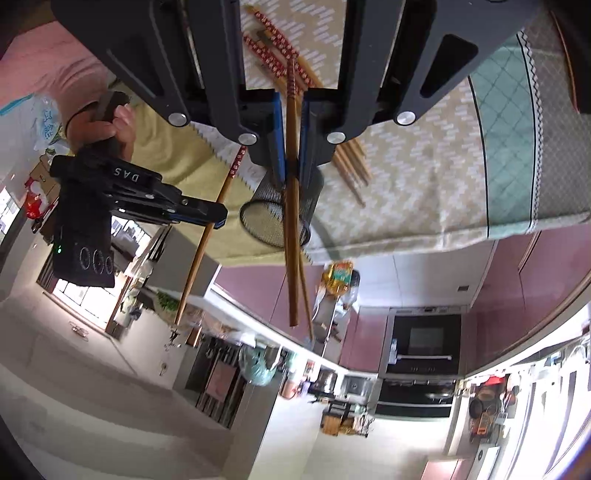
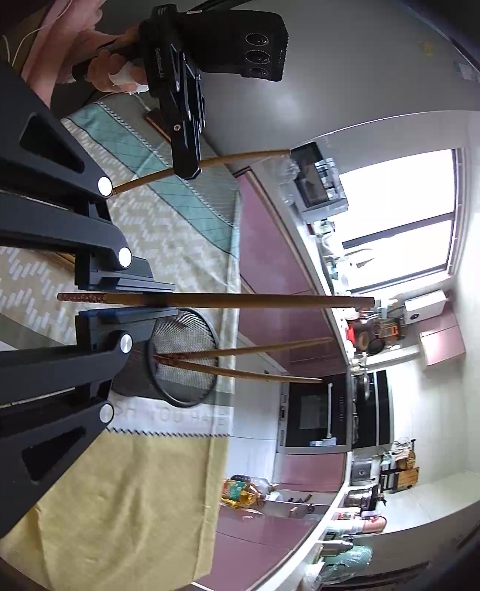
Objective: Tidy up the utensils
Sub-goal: 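Lift both chopsticks and drop them into the mesh cup with both tools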
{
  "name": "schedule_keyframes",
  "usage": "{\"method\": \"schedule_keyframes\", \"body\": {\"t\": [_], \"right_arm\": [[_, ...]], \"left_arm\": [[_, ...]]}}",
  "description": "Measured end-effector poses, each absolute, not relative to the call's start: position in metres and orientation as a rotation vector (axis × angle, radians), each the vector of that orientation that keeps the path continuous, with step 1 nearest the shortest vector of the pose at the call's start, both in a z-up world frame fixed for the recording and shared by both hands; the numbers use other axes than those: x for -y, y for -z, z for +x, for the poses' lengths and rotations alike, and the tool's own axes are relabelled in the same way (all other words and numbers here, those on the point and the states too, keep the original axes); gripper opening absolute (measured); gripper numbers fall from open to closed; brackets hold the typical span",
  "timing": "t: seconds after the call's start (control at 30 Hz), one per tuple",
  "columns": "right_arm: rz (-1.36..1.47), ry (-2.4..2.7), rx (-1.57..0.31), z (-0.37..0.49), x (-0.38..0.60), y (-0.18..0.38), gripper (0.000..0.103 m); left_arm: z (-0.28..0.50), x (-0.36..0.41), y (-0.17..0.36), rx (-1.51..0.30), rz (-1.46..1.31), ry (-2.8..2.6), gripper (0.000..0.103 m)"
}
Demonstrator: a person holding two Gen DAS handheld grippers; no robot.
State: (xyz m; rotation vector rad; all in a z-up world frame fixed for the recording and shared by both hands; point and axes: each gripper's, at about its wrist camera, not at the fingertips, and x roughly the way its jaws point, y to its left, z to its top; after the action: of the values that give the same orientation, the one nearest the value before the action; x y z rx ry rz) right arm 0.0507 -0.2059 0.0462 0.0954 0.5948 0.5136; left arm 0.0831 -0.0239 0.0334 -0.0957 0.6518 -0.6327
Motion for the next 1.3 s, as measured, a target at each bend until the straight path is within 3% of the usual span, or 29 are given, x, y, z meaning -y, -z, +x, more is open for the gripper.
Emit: {"method": "schedule_keyframes", "body": {"t": [0.67,1.3], "right_arm": [[0.107,-0.451,-0.458,0.086,0.233,-0.099,0.006],[0.064,-0.441,-0.716,0.127,0.214,-0.043,0.006]], "left_arm": [[0.131,0.067,-0.114,-0.437,-0.135,0.676,0.007],[0.186,0.104,-0.04,-0.694,-0.031,0.638,0.007]]}}
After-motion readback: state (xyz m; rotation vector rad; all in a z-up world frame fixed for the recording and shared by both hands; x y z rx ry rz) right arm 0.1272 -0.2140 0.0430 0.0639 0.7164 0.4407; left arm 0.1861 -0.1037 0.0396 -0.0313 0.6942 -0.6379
